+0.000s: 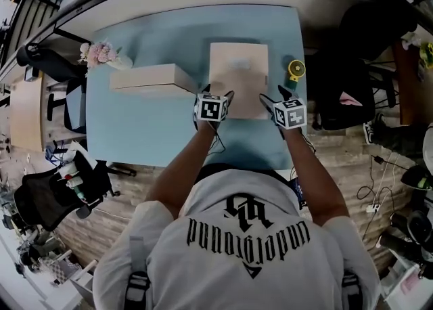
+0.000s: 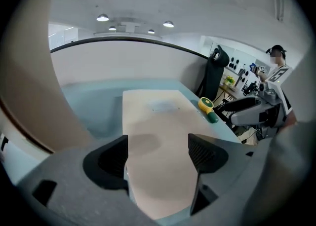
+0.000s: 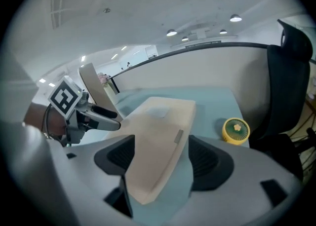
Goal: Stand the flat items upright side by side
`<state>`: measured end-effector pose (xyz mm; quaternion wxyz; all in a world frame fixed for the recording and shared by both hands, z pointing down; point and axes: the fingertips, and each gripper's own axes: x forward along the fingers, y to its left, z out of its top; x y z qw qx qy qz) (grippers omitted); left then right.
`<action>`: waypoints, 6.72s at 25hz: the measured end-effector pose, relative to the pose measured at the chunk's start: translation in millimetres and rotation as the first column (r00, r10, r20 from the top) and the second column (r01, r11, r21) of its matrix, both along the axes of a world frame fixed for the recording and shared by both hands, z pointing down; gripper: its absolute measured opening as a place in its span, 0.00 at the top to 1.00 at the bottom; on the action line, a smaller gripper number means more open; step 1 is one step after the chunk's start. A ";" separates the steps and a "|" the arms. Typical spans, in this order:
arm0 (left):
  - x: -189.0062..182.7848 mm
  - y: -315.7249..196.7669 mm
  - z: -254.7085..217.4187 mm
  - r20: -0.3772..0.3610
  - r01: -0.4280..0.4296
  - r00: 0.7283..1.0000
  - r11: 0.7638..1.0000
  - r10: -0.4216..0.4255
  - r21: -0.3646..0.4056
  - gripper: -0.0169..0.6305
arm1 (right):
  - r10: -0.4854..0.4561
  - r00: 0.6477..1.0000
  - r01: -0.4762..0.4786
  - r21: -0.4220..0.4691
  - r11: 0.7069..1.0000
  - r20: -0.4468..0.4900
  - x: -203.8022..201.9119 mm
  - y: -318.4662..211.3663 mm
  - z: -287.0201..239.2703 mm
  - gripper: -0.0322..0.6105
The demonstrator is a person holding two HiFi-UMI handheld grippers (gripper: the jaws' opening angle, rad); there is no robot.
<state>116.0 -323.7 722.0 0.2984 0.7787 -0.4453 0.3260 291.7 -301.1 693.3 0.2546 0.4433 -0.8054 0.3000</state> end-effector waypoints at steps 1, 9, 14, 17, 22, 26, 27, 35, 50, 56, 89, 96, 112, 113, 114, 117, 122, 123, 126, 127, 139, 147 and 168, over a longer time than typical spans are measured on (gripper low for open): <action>-2.1 -4.4 3.9 0.005 0.012 1.000 1.000 -0.012 -0.010 0.37 | 0.000 1.000 0.000 -0.015 1.000 0.003 -0.4 -4.5 4.9 0.41; -8.9 -26.9 36.0 -0.016 0.068 0.997 0.991 -0.070 -0.112 0.33 | 0.026 0.998 -0.016 -0.171 0.985 0.052 -3.8 -32.0 50.1 0.37; -10.1 -27.4 43.9 -0.033 0.088 0.995 0.985 -0.094 -0.148 0.31 | 0.028 0.990 0.011 -0.275 0.961 0.140 -17.3 -30.5 73.6 0.37; -8.8 -27.7 49.5 -0.059 0.094 0.993 0.981 -0.106 -0.169 0.30 | 0.041 0.987 0.016 -0.344 0.939 0.157 -18.3 -25.1 88.0 0.38; -7.8 -27.9 54.0 -0.077 0.104 0.990 0.979 -0.119 -0.177 0.30 | 0.045 0.986 0.015 -0.352 0.936 0.162 -18.8 -24.4 90.9 0.40; -5.1 -25.4 51.1 -0.097 0.111 0.987 0.979 -0.129 -0.169 0.31 | 0.052 0.989 0.000 -0.343 0.939 0.142 -16.4 -22.1 87.1 0.43; -4.0 -24.4 49.3 -0.101 0.111 0.986 0.979 -0.129 -0.170 0.32 | 0.056 0.989 -0.007 -0.339 0.941 0.134 -15.0 -21.0 86.1 0.43; 19.4 -0.4 23.9 -0.132 0.054 0.989 0.993 -0.067 -0.101 0.36 | 0.043 0.995 -0.022 -0.231 0.973 0.086 3.5 5.6 56.2 0.45; 26.0 69.0 -78.4 -0.194 0.007 0.980 0.975 0.037 0.221 0.46 | 0.010 0.999 -0.001 0.199 0.980 -0.045 19.4 74.3 -43.7 0.48; 10.0 102.6 -110.8 -0.149 0.016 0.988 0.943 0.036 0.332 0.50 | -0.008 0.999 0.023 0.295 0.955 -0.052 7.6 99.2 -64.9 0.48; -292.7 116.4 -122.9 -0.070 -0.054 0.993 0.894 0.094 0.444 0.52 | 0.105 0.956 0.043 0.486 0.873 -0.274 -293.5 109.9 -87.9 0.49; -320.3 105.2 -104.3 -0.085 -0.055 0.991 0.907 0.099 0.418 0.52 | 0.128 0.942 0.034 0.468 0.883 -0.310 -320.1 100.3 -76.2 0.49; -320.4 68.4 -68.7 -0.055 -0.044 0.996 0.919 0.072 0.391 0.52 | 0.087 0.927 0.094 0.450 0.888 -0.364 -320.6 49.6 -39.1 0.50; -319.9 67.2 -67.6 -0.052 -0.045 0.996 0.920 0.071 0.389 0.52 | 0.084 0.927 0.095 0.447 0.889 -0.364 -320.3 48.2 -37.0 0.50; -320.0 66.0 -65.8 -0.048 -0.047 0.996 0.921 0.071 0.386 0.52 | 0.081 0.928 0.097 0.444 0.891 -0.364 -320.4 46.9 -35.2 0.50; -322.4 60.6 -59.2 -0.040 -0.048 0.997 0.926 0.068 0.374 0.52 | 0.070 0.928 0.104 0.434 0.895 -0.366 -322.7 42.5 -30.3 0.50; -323.4 54.3 -50.9 -0.036 -0.050 0.997 0.931 0.067 0.361 0.52 | 0.059 0.929 0.108 0.418 0.902 -0.366 -324.1 40.5 -21.0 0.50; -323.0 54.0 -49.8 -0.036 -0.051 0.997 0.931 0.069 0.362 0.52 | 0.060 0.929 0.106 0.417 0.903 -0.366 -323.7 40.9 -19.6 0.50; -322.8 51.7 -49.1 -0.037 -0.052 0.997 0.928 0.071 0.369 0.52 | 0.062 0.928 0.105 0.417 0.903 -0.366 -322.9 39.6 -18.1 0.50; -323.0 51.1 -49.2 -0.037 -0.053 0.997 0.927 0.072 0.371 0.52 | 0.060 0.929 0.106 0.417 0.903 -0.366 -323.0 38.9 -17.9 0.50; -327.4 48.1 -48.4 -0.035 -0.055 0.997 0.925 0.074 0.377 0.52 | 0.052 0.928 0.114 0.416 0.902 -0.368 -325.7 38.9 -16.5 0.50; -330.8 47.2 -48.8 -0.041 -0.054 0.996 0.924 0.075 0.379 0.51 | 0.042 0.929 0.121 0.409 0.904 -0.367 -328.9 38.2 -16.6 0.49; -352.2 78.5 -152.0 -0.107 -0.043 0.987 0.840 0.119 0.540 0.43 | 0.107 0.972 0.023 0.535 0.844 -0.211 -324.2 72.3 -128.4 0.46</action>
